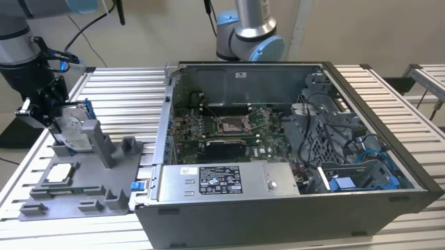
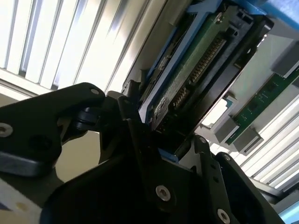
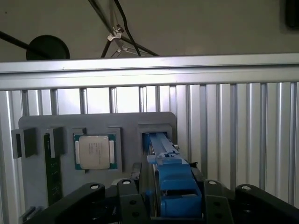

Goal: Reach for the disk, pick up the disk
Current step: 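Pick up the disk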

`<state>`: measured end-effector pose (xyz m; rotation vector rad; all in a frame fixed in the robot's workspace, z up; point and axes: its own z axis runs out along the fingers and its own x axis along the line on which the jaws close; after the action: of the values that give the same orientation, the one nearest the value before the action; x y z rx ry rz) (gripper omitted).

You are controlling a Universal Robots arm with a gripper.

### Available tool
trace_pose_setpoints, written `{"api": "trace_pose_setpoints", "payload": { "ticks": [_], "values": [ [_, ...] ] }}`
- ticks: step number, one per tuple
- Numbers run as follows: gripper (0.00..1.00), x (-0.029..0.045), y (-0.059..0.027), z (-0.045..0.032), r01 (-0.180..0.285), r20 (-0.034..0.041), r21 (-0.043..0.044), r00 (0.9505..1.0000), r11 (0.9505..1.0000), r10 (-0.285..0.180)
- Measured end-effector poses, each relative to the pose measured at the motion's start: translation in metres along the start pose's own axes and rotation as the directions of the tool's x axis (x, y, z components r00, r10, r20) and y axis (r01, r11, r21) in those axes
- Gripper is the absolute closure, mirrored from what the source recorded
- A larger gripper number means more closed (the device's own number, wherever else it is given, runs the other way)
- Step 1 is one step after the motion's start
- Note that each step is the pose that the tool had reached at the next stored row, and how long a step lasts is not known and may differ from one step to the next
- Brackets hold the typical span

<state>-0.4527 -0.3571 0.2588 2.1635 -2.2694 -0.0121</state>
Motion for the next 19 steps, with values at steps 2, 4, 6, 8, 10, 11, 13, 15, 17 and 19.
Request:
{"api": "trace_pose_setpoints", "payload": {
  "ticks": [2, 4, 6, 8, 10, 11, 13, 15, 17, 19],
  "values": [
    [1.00, 0.0000, 0.0000, -0.0001, 0.000, 0.0000, 0.0000, 1.0000, 1.0000, 0.000],
    [1.00, 0.0000, 0.0000, -0.0002, 0.000, -0.0001, -0.0001, 1.0000, 1.0000, 0.000],
    [1.00, 0.0000, 0.0000, -0.0002, 0.000, -0.0001, -0.0002, 1.0000, 1.0000, 0.000],
    [1.00, 0.0000, 0.0000, -0.0002, 0.000, -0.0002, -0.0002, 1.0000, 1.0000, 0.000],
    [1.00, 0.0000, 0.0000, -0.0002, 0.000, -0.0002, -0.0003, 1.0000, 1.0000, 0.000],
    [1.00, 0.0000, 0.0000, -0.0002, 0.000, -0.0002, -0.0003, 1.0000, 1.0000, 0.000],
    [1.00, 0.0000, 0.0000, -0.0002, 0.000, -0.0002, -0.0003, 1.0000, 1.0000, 0.000],
    [1.00, 0.0000, 0.0000, -0.0002, 0.000, -0.0002, -0.0003, 1.0000, 1.0000, 0.000],
    [1.00, 0.0000, 0.0000, -0.0002, 0.000, -0.0002, -0.0003, 1.0000, 1.0000, 0.000],
    [1.00, 0.0000, 0.0000, -0.0002, 0.000, -0.0002, -0.0003, 1.0000, 1.0000, 0.000]
  ]
}}
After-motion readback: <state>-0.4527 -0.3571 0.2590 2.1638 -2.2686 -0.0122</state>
